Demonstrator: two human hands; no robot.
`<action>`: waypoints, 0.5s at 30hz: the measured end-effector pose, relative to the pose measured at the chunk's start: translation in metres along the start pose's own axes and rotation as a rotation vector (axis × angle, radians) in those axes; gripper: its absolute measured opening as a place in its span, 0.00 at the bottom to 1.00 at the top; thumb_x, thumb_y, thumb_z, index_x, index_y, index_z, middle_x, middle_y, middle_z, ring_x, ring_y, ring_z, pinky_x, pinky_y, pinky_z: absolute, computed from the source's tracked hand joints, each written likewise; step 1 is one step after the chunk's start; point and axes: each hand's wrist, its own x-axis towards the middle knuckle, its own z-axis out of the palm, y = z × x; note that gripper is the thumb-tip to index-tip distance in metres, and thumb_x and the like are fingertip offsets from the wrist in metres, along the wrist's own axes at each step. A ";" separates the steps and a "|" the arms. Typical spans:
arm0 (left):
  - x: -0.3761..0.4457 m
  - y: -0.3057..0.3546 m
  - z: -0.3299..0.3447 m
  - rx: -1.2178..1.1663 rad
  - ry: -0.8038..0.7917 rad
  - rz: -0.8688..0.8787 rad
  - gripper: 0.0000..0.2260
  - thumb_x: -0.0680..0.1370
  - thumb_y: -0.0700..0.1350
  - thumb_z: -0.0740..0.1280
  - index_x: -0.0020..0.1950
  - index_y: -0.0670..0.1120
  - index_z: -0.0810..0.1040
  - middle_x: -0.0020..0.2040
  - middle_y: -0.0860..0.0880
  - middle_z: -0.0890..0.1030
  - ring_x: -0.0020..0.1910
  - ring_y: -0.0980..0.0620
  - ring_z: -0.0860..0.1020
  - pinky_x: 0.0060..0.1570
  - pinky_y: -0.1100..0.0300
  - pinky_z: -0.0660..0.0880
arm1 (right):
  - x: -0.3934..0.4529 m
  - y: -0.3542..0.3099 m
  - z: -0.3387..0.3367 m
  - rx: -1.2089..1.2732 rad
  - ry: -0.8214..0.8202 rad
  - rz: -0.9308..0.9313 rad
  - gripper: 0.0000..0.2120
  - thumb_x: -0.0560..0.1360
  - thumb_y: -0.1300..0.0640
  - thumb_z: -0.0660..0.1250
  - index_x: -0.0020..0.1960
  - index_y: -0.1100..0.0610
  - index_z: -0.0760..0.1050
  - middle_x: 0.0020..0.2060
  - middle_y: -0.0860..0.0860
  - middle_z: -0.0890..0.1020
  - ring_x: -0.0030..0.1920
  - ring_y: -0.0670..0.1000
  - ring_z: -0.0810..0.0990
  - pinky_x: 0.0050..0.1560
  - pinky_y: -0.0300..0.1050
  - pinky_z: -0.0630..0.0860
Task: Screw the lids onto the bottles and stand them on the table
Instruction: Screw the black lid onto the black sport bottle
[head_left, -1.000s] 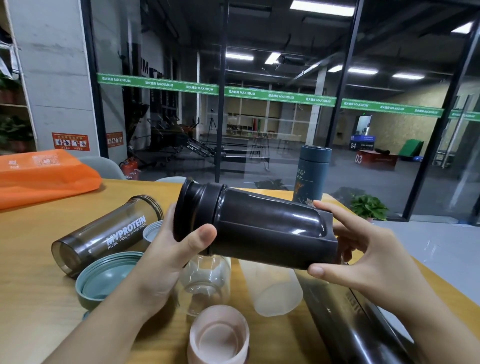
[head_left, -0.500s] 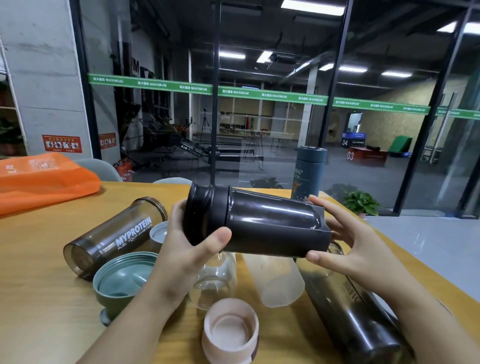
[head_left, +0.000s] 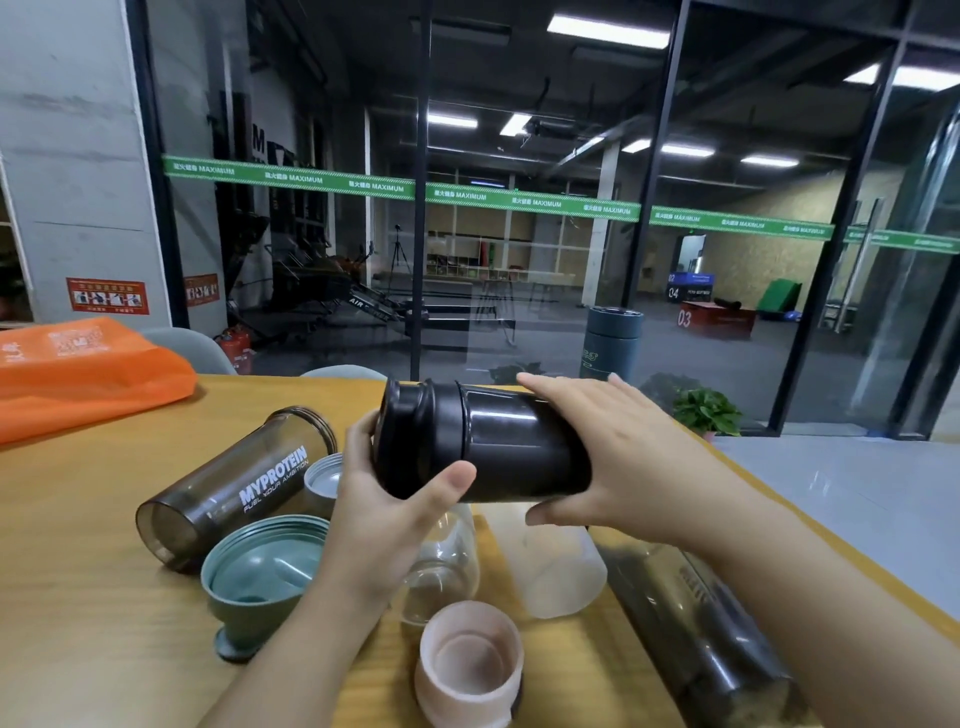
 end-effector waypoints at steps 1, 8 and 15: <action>0.000 0.000 0.002 -0.005 -0.002 0.000 0.31 0.53 0.58 0.73 0.54 0.56 0.70 0.49 0.56 0.79 0.44 0.68 0.79 0.42 0.74 0.73 | 0.003 -0.004 0.002 -0.012 0.002 -0.012 0.50 0.62 0.33 0.71 0.75 0.43 0.50 0.70 0.40 0.65 0.70 0.44 0.62 0.74 0.49 0.53; 0.000 0.000 0.003 -0.002 0.002 0.001 0.34 0.52 0.57 0.76 0.56 0.58 0.69 0.51 0.57 0.78 0.46 0.69 0.78 0.41 0.75 0.73 | 0.027 -0.030 0.019 -0.123 0.095 -0.090 0.47 0.65 0.32 0.68 0.75 0.51 0.54 0.64 0.47 0.72 0.61 0.53 0.72 0.59 0.47 0.67; 0.001 -0.005 -0.008 0.096 0.066 0.010 0.57 0.48 0.75 0.71 0.73 0.61 0.54 0.70 0.54 0.67 0.68 0.59 0.68 0.65 0.57 0.68 | 0.046 -0.023 0.020 -0.135 0.281 -0.106 0.42 0.60 0.38 0.72 0.69 0.54 0.66 0.58 0.48 0.76 0.59 0.54 0.72 0.55 0.53 0.69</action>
